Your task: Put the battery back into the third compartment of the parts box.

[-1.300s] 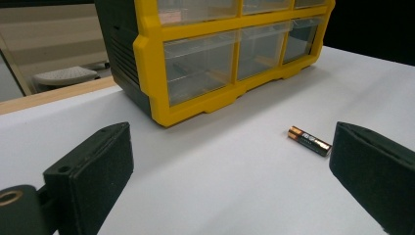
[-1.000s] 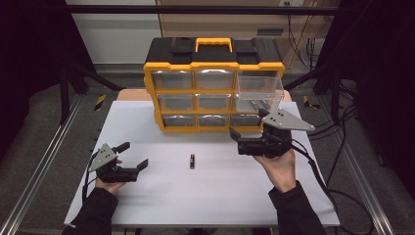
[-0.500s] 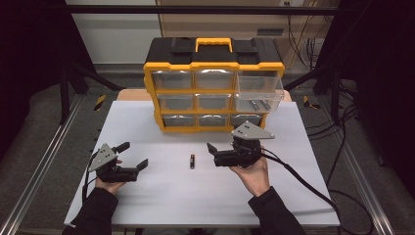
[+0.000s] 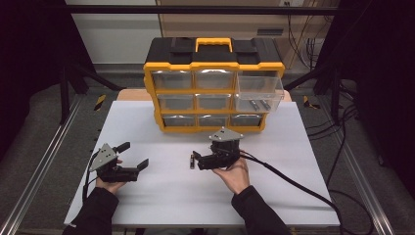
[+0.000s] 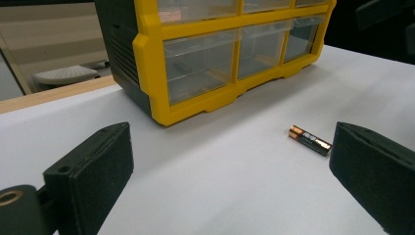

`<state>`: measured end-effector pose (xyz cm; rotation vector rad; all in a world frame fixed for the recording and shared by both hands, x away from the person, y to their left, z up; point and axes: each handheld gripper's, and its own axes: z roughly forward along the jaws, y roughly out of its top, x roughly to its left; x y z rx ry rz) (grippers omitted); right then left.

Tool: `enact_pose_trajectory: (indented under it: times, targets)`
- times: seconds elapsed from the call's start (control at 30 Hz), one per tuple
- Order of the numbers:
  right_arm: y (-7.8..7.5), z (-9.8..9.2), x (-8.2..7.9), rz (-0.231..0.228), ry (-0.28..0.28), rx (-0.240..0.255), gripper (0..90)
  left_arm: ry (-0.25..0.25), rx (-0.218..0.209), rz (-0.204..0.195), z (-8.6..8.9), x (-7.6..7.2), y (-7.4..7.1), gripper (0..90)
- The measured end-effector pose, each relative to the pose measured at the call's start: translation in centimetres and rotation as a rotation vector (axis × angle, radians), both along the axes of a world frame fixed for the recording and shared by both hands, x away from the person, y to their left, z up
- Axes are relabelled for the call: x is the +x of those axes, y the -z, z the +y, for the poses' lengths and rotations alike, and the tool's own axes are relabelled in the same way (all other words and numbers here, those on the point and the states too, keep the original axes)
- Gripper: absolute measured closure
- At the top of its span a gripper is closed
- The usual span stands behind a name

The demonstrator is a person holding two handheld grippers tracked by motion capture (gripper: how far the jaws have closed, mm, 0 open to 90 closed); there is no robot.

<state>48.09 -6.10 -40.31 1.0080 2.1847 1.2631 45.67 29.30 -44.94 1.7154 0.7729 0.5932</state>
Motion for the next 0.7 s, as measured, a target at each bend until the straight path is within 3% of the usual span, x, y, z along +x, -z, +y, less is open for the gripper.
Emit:
enact_pose_trajectory:
  times: [0.37,0.7]
  targets:
    - [3.3,2.7,1.9,0.087,-0.005,-0.061,3.0,0.002,-0.003,0.0,0.1,-0.1,0.0,2.0]
    - [7.1,3.9,3.4,0.206,-0.02,-0.12,12.5,0.003,-0.006,0.002,0.1,-0.1,0.0,2.0]
